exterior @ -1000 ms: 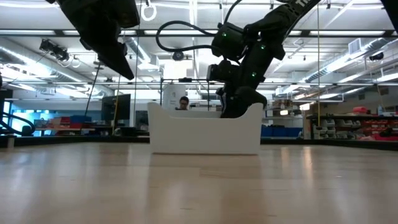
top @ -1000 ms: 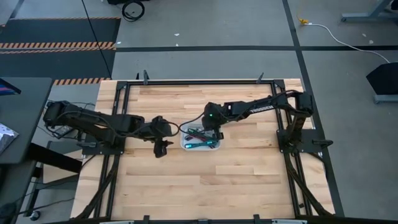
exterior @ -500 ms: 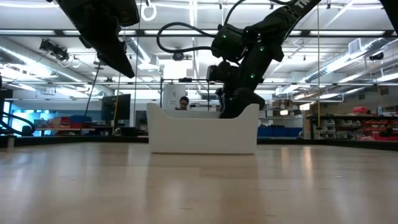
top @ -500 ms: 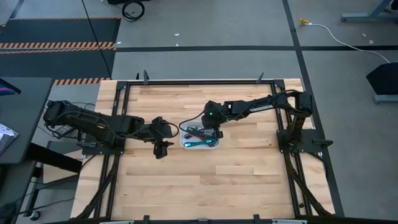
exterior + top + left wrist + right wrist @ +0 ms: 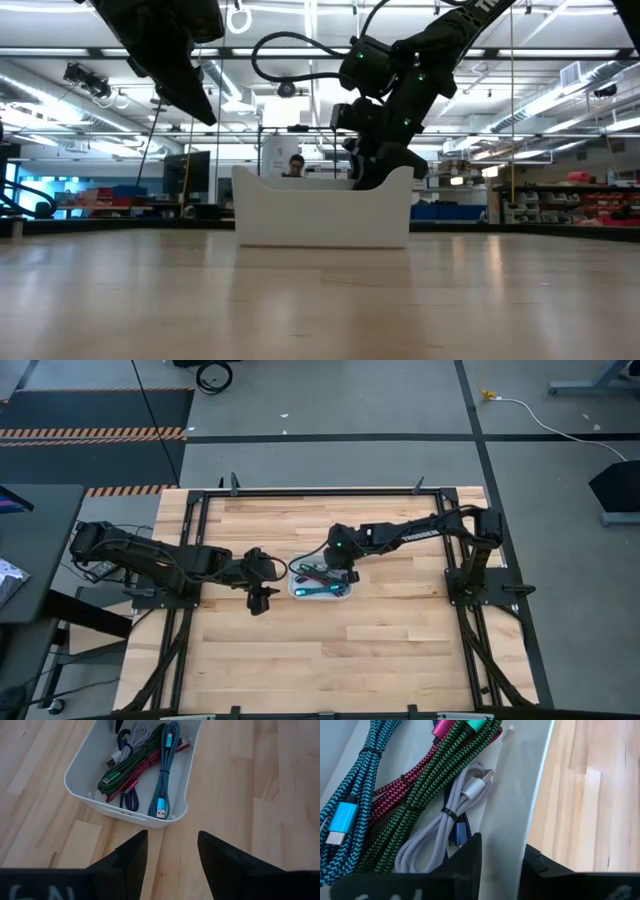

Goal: Pick and place USB-C Cables
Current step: Move the white bin to the center of the table

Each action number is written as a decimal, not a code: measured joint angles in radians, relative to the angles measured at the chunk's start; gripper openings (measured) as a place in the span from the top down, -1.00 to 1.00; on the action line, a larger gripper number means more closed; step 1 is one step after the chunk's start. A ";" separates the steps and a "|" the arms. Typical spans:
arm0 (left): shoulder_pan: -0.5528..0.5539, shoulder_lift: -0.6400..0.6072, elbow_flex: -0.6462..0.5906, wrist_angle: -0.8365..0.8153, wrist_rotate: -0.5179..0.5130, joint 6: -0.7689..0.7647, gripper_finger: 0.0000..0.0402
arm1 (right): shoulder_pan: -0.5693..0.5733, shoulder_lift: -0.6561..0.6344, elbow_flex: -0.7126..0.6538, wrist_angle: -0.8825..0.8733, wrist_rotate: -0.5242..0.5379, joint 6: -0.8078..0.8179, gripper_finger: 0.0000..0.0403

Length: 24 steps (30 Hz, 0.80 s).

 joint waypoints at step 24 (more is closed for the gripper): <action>0.000 0.000 0.000 -0.001 0.000 0.009 0.10 | 0.075 -0.122 -0.001 0.014 0.137 -0.056 0.56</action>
